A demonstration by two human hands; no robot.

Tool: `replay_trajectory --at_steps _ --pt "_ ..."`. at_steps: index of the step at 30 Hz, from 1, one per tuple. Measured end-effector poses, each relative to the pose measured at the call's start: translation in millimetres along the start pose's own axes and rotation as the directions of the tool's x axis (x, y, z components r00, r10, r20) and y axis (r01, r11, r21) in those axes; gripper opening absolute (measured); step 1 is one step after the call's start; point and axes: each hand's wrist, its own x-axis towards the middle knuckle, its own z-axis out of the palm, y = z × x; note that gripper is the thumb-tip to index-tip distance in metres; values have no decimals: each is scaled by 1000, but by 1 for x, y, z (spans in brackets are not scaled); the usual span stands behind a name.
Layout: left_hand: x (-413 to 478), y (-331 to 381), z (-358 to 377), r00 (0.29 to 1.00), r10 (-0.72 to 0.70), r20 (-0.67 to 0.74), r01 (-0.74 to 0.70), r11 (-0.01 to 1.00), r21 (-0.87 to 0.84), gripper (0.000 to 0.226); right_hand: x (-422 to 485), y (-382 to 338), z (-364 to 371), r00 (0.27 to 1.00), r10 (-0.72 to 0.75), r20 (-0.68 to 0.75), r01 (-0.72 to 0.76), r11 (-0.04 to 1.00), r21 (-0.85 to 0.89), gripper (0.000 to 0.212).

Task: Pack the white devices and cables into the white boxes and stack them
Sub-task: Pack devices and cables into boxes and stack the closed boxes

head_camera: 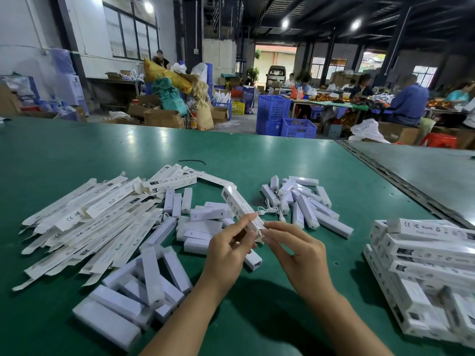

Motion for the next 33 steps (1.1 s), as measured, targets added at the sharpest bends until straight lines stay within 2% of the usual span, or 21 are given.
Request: replay_trajectory --at_steps 7,10,14,17,20,22,25,27,29,31,33 --pt "-2 4 -1 999 -25 44 24 1000 19 26 1 -2 -3 998 68 -1 -68 994 80 13" --pt "-4 7 -2 996 -3 91 0 1000 26 37 1 -5 -4 984 175 40 -180 967 182 13" --pt "-4 8 -1 991 21 134 -29 998 56 23 1 -11 -5 901 421 107 -433 849 303 36" --pt "-3 8 -1 992 31 121 -40 997 69 19 1 -12 -2 850 507 140 -517 756 402 37" --pt "-2 8 0 993 60 100 -72 989 128 15 1 -14 2 803 567 184 -589 704 396 39" --pt "0 5 0 993 97 67 -110 967 230 21 0 -15 5 765 578 284 -643 652 402 37" --pt "-2 3 2 989 130 72 -147 924 352 35 0 -20 7 650 639 411 -746 433 506 36" --pt "-4 1 5 975 198 97 -221 876 429 38 2 -25 9 605 654 453 -770 336 543 32" --pt "-3 0 9 955 275 110 -292 816 499 39 2 -27 10 611 649 454 -755 304 581 25" --pt "-2 0 14 935 341 96 -338 779 528 55 2 -26 9 599 687 411 -735 268 623 22" --pt "-2 1 17 934 351 72 -332 773 540 66 4 -24 8 595 724 349 -713 275 645 18"
